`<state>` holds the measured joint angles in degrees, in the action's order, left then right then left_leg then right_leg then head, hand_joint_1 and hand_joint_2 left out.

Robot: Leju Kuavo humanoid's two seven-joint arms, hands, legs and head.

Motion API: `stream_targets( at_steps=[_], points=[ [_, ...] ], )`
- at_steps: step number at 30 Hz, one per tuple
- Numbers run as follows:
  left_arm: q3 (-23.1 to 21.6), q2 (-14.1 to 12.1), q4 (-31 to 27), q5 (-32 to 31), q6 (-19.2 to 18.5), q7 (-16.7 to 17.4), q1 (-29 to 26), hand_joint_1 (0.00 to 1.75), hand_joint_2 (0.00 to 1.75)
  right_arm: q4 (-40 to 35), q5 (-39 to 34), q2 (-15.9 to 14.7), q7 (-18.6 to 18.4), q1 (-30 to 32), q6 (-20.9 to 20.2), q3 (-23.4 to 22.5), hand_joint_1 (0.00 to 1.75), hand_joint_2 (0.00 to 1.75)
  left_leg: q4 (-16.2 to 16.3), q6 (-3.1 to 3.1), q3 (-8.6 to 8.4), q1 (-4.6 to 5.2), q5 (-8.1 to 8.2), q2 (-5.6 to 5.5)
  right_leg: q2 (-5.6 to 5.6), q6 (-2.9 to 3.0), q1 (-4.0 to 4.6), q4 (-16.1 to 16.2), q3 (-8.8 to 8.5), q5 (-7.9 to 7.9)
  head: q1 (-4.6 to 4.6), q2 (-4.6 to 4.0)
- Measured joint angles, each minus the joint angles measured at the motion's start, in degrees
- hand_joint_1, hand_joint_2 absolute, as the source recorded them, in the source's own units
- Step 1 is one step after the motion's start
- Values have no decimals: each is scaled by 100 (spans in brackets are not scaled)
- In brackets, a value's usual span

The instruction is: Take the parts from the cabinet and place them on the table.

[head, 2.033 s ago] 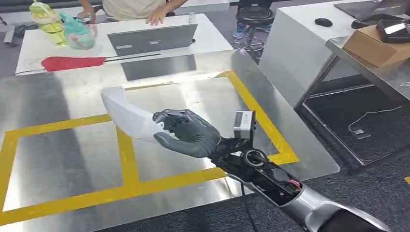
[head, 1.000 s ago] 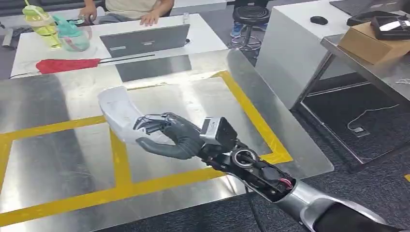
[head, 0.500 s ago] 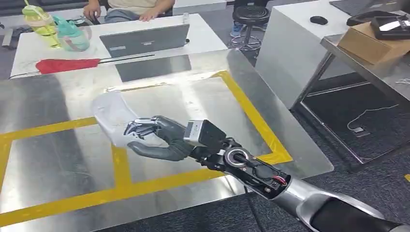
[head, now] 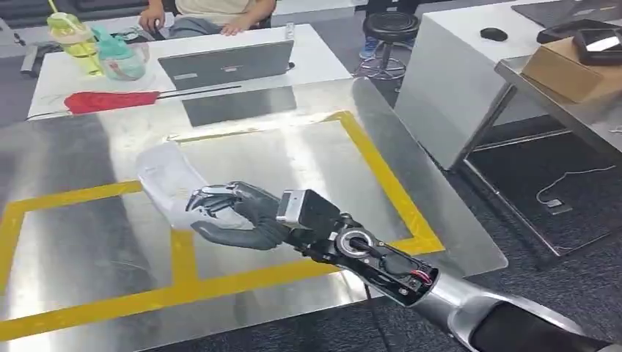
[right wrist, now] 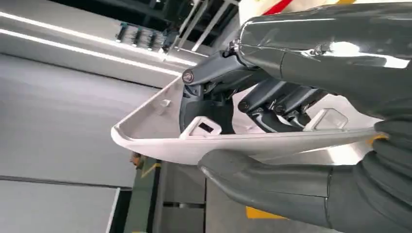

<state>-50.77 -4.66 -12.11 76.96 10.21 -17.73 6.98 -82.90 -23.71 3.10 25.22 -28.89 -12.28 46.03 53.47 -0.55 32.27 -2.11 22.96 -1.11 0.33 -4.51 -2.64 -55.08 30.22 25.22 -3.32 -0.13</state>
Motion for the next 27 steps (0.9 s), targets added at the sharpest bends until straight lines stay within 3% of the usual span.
stream_targets(
  at_steps=[1, 2, 4, 6, 7, 10, 11, 12, 13, 15, 16, 17, 20, 21, 22, 25, 26, 27],
  points=[
    [0, -40, 2, -2, 0, 0, 8, 0, 175, 15, -2, 0, 0, 0, -5, 9, 175, 175, 44, -63, 28, 33, 31, -27, 53, 5, 55, 8, 9, 107, -26, 0],
    [0, -35, 2, -7, 0, 0, 13, 0, 175, 20, -4, 9, 4, 2, -9, 20, 175, 175, 92, -104, 46, 44, 27, -32, 65, 116, 48, 25, 9, 78, -22, 0],
    [-2, -33, 2, -13, 0, -2, 3, 0, 175, 37, -7, 11, 0, 0, -9, 37, 175, 175, 23, -170, 34, 17, -13, -35, 65, 201, 88, -18, 42, 78, 55, 0],
    [-2, -31, 2, -11, 0, 0, 3, 0, 175, 46, -9, 26, 2, -8, -11, 48, 175, 175, 78, -217, 58, -15, 30, -5, 47, 303, 66, 21, 35, 35, 85, 0],
    [-2, -31, 2, -13, 0, 0, 7, 0, 175, 48, -11, 39, 2, -11, -11, 50, 175, 175, 350, -211, 174, -12, 204, 46, 36, 332, 73, 26, 35, 31, 133, 0],
    [-2, -33, 2, -13, 0, 0, 12, 0, 175, 63, -20, 50, 2, -8, -11, 63, 175, 175, 1820, -219, 895, 12, 854, 69, -8, 386, 115, 25, 64, 29, 205, 0],
    [-2, -33, 2, -13, 0, -2, 1, 0, 175, 79, -20, 50, 0, -5, -13, 72, 175, 175, 2065, -205, 1025, 17, 896, 68, -16, 393, 139, 24, 67, 31, 205, 0],
    [-2, -33, 2, -11, 0, 0, -9, 0, 175, 92, -20, 50, 0, -1, -13, 81, 175, 175, 2004, -176, 1006, 25, 801, 69, -20, 398, 160, 24, 63, 35, 205, 0],
    [-2, -33, 2, -11, 0, 0, -10, 0, 175, 96, -22, 50, 0, -3, -13, 85, 175, 175, 1661, -135, 842, 38, 590, 69, -21, 404, 176, 24, 55, 39, 205, 0],
    [-2, -37, 2, -11, 0, -2, -2, 0, 175, 98, -46, 55, -2, -16, -15, 94, 175, 175, 512, -23, 256, 93, 80, 92, -27, 399, 191, 24, 23, 52, 208, 0],
    [-2, -48, 2, -11, 0, -2, 4, 0, 175, 98, -57, 61, 0, -22, -15, 98, 175, 175, 173, 34, 113, 135, 79, 137, -34, 385, 200, 25, 27, 63, 208, 0],
    [-2, -48, 2, -11, 2, -4, 12, 0, 175, 98, -62, 61, -2, -27, -15, 103, 175, 175, 144, 62, 96, 164, 62, 127, -28, 361, 234, 15, 42, 76, 201, 0],
    [-2, -46, 2, -9, 2, -7, 8, 0, 175, 107, -70, 61, -2, -25, -22, 120, 175, 175, 135, 116, 100, 188, 83, 94, -47, 283, 215, 62, 9, 82, 199, 0],
    [-2, -35, 2, -7, 2, -5, 4, 0, 175, 105, -72, 63, -2, -28, -22, 118, 175, 175, 58, 143, 56, 120, 57, 90, -45, 250, 224, 36, 19, 126, 188, 0],
    [-2, -33, 2, -4, 2, -7, 3, 0, 175, 105, -75, 63, 0, -36, -22, 118, 175, 175, 46, 155, 38, 132, 55, 86, -42, 229, 218, -124, 62, 240, 173, 0],
    [-2, -35, 2, 0, 2, -6, 8, 0, 175, 114, -101, 63, -2, -27, -26, 124, 175, 175, 48, 210, 37, 157, 71, 70, -41, 201, 211, -1492, 706, 902, 83, 0],
    [-2, -35, 2, 2, 2, -7, 3, 0, 175, 125, -107, 63, -2, -12, -40, 125, 175, 175, 53, 215, 35, 168, 75, 58, -41, 195, 211, -1850, 895, 987, 70, 0],
    [-2, -33, 2, 2, 0, -5, -5, 0, 175, 142, -114, 63, -2, -6, -55, 131, 175, 175, 57, 221, 26, 173, 82, 45, -41, 203, 211, -1862, 926, 903, 57, 0]
  ],
)
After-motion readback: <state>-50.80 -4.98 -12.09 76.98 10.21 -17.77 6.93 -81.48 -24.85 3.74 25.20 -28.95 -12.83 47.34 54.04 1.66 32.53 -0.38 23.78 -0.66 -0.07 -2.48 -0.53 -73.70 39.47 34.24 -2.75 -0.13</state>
